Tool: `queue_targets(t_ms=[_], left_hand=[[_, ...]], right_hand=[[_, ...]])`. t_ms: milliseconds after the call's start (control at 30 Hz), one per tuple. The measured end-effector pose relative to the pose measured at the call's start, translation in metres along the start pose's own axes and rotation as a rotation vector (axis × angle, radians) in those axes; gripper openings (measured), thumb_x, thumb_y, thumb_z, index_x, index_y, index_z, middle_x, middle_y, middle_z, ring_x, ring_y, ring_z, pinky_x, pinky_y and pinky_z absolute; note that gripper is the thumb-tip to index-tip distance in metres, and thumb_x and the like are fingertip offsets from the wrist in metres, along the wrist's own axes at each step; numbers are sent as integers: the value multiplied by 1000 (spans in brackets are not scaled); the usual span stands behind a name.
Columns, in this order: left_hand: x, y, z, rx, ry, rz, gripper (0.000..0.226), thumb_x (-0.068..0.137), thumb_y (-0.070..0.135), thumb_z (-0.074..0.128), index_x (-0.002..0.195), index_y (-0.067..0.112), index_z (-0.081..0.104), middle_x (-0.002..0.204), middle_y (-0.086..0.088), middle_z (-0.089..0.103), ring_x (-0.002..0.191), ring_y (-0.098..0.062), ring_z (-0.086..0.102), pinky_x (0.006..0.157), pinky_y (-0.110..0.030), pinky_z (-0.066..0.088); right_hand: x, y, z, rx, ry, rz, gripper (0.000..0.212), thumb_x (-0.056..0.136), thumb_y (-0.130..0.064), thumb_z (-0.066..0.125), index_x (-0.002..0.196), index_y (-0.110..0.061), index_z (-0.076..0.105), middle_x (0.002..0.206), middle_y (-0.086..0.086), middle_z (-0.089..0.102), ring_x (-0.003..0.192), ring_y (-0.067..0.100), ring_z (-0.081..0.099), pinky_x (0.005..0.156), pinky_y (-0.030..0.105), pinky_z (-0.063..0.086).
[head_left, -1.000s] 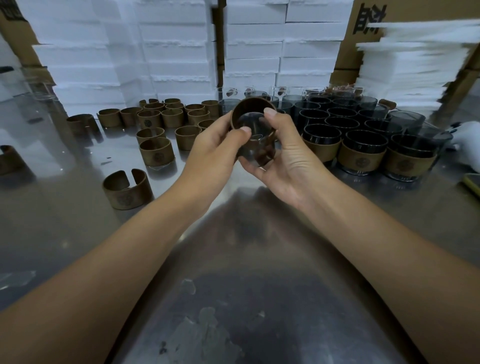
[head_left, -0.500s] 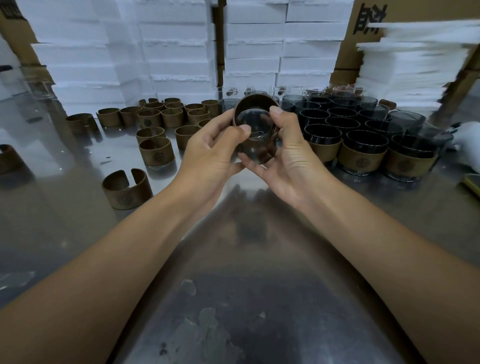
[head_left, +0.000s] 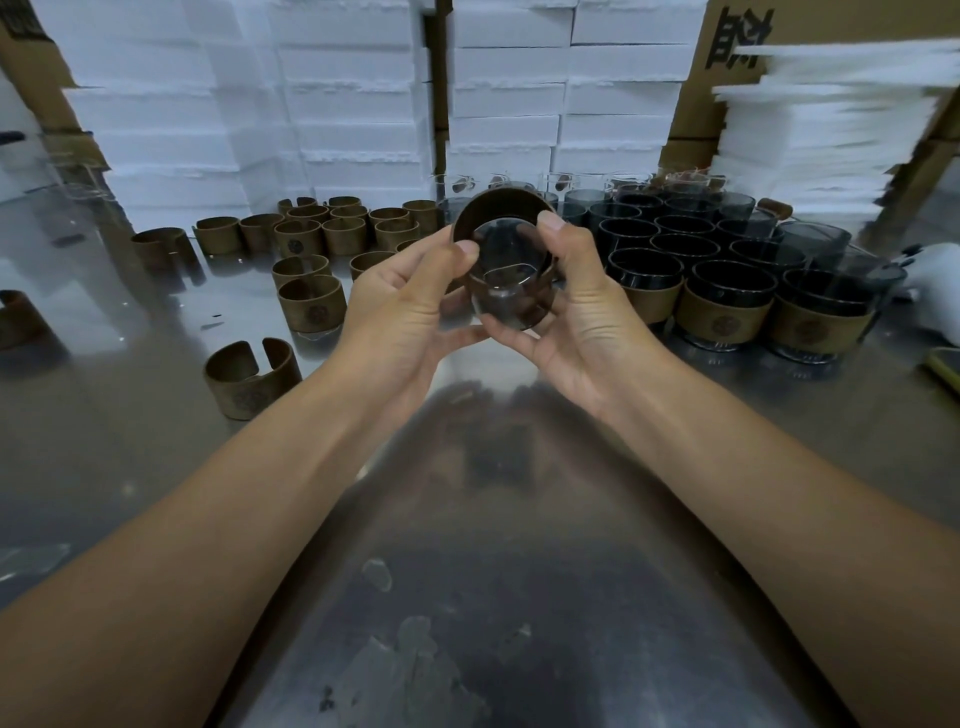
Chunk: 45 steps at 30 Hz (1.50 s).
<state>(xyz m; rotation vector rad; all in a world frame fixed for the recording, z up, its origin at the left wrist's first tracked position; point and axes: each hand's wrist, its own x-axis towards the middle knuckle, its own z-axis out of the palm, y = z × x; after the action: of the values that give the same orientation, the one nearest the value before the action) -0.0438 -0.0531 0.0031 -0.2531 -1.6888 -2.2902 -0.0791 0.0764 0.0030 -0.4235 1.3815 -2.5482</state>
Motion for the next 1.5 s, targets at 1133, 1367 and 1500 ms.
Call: queue_targets(t_ms=[1133, 1367, 1500], left_hand=[[4, 0, -16, -72, -112, -240, 66, 52, 46, 71, 108, 12, 65, 106, -7, 72, 98, -15, 67, 81, -20, 55], [3, 2, -14, -107, -86, -194, 67, 48, 44, 74, 103, 8, 65, 96, -8, 71, 81, -12, 64, 63, -17, 53], [3, 2, -13, -87, -77, -197, 65, 50, 41, 71, 105, 8, 64, 98, -8, 70, 82, -12, 64, 63, -16, 53]], right_hand=[[-7, -8, 13, 4, 122, 182, 38, 93, -50, 49, 97, -15, 64, 86, -2, 69, 78, 10, 63, 52, 17, 46], [-7, -7, 18, 119, 142, 249, 34, 97, -43, 47, 99, -12, 61, 88, 3, 59, 71, 11, 55, 45, 18, 41], [-7, -6, 17, 146, 165, 266, 31, 97, -40, 47, 92, -13, 60, 83, 2, 59, 69, 11, 54, 45, 17, 40]])
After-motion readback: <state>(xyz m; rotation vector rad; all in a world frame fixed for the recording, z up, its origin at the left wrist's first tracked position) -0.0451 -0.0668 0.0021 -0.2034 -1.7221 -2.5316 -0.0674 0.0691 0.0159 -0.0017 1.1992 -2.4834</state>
